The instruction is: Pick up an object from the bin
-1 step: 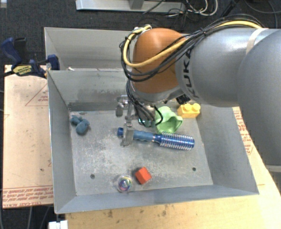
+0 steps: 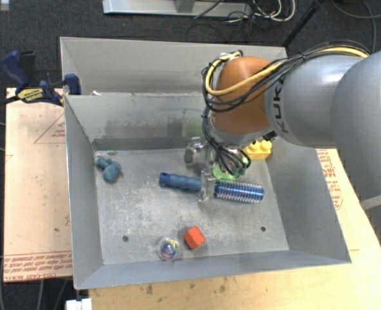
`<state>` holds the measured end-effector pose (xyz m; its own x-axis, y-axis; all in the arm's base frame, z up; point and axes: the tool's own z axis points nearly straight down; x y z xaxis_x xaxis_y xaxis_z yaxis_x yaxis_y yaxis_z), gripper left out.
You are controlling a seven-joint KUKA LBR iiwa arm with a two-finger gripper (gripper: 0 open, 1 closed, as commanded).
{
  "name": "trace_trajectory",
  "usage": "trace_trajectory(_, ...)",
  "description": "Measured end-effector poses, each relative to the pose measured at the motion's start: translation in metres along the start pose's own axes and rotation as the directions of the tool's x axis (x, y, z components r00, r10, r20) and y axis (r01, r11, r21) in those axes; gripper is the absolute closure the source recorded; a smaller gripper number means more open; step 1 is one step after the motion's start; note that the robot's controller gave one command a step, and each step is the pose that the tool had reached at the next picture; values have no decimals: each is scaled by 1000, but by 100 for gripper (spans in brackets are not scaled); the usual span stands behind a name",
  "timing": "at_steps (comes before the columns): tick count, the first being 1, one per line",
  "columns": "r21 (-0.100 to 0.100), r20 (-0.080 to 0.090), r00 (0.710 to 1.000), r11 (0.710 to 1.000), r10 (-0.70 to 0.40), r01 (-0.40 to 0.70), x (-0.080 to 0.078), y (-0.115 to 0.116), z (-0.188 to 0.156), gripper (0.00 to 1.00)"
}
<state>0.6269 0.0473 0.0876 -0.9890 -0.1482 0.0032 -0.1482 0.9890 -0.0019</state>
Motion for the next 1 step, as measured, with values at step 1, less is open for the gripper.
trace_trajectory(1, -4, 4, 1000, 1000, -4, 4, -1, 5, -3, 100)
